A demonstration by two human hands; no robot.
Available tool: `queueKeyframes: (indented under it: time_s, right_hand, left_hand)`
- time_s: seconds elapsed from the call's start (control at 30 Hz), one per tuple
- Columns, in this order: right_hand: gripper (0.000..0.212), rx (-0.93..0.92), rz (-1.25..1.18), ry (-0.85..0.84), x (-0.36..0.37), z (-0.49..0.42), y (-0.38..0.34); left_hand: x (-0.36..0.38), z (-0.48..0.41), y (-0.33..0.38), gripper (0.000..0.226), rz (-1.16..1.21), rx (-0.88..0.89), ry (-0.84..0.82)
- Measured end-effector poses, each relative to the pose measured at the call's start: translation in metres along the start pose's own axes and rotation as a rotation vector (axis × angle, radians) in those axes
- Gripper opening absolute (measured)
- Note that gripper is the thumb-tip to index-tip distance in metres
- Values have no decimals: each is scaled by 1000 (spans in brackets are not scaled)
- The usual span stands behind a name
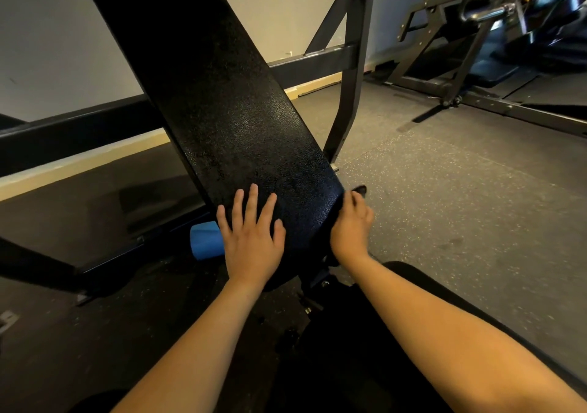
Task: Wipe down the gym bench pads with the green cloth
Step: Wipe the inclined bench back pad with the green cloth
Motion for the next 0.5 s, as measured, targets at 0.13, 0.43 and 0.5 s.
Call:
queueKeyframes:
  time_s: [0.13, 0.43, 0.5]
  right_hand:
    - [53, 452, -108, -118, 8, 17, 61]
    - [53, 194, -270, 119, -25, -9, 9]
    - [46, 106, -306, 148, -28, -25, -11]
  left_hand:
    - [3, 1, 2, 56, -28, -4, -5]
    - [6, 0, 6, 56, -72, -2, -5]
    - [7, 0, 6, 56, -75, 0, 3]
Point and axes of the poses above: each hand's wrist, its own z-axis away from the middle knuckle, its own x-axis out of the palm, y = z × x, the point moved 10 cm from there along -z, towards the middle knuckle, and after that the axes turned 5 degrees about z, right-handed, at the moved point
